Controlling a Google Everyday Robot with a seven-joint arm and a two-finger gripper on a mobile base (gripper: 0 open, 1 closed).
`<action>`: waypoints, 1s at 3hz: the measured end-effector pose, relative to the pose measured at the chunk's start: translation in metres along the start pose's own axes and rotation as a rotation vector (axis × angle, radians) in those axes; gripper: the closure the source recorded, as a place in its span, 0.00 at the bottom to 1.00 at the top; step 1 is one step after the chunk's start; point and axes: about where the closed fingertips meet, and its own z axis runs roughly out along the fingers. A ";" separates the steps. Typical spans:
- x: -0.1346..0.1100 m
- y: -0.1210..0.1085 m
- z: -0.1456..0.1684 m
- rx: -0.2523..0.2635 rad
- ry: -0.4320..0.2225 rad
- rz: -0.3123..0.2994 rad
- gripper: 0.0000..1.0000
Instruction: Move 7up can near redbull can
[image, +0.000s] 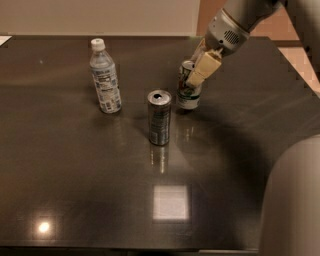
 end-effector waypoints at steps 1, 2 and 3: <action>0.008 0.023 0.004 -0.040 0.007 -0.033 1.00; 0.013 0.044 0.008 -0.076 0.017 -0.068 1.00; 0.016 0.061 0.012 -0.100 0.030 -0.095 0.82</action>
Offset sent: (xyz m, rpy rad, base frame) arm -0.0967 -0.0152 -0.0192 -0.0572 0.1159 0.1944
